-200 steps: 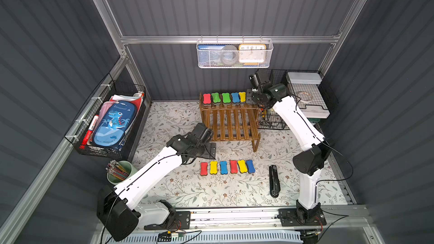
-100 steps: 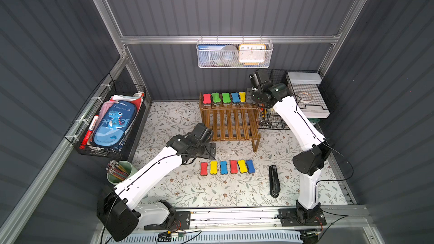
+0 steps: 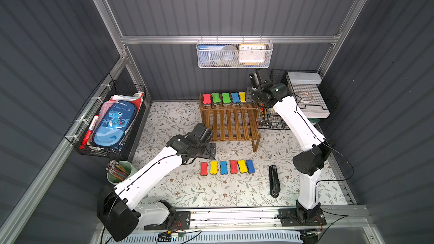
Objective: Remove the whiteboard erasers from the shelf
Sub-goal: Pick up the whiteboard eraser from the shelf, then place the whiteboard eraser at the center of the board.
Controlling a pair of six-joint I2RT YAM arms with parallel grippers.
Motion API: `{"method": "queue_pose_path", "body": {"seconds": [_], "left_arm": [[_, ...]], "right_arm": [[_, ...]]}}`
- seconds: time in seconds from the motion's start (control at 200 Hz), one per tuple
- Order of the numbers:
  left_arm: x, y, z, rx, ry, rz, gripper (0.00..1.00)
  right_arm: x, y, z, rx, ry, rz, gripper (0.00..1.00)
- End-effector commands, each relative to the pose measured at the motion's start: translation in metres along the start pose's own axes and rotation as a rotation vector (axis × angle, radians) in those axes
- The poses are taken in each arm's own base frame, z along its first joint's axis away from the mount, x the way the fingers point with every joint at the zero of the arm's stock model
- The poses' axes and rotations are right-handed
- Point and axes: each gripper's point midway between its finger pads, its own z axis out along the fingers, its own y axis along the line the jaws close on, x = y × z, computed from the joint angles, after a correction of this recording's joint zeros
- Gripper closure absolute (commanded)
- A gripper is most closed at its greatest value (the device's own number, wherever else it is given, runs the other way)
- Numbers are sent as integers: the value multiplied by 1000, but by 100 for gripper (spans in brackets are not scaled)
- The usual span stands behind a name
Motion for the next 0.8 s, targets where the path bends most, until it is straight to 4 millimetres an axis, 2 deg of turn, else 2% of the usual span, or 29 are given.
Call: {"method": "queue_pose_path", "body": {"seconds": [0.0,0.235,0.36,0.455,0.545,0.585,0.795], "left_arm": [[1,3,2,-8,9,8,1],[0,2,2,-8,6,9,1],[-5,2,-2,-4,-11,4,1],[-9,1,-6,0,-26,5,1],[-14,0,-10,6,-46,2,1],[-16,0,-12,5,-56,5,1],[-21,-2,-20,28,-83,0,1]], "right_arm": [[-18,-1,-22,-19,-79,12,100],[-29,0,-44,-56,-123,15,100],[-30,1,-68,-105,-142,34,100],[-19,0,-91,-133,-151,43,100],[9,-5,-112,-149,-131,50,100],[27,-7,-119,-150,-116,45,100],[143,-33,-152,-134,-7,56,100]]}}
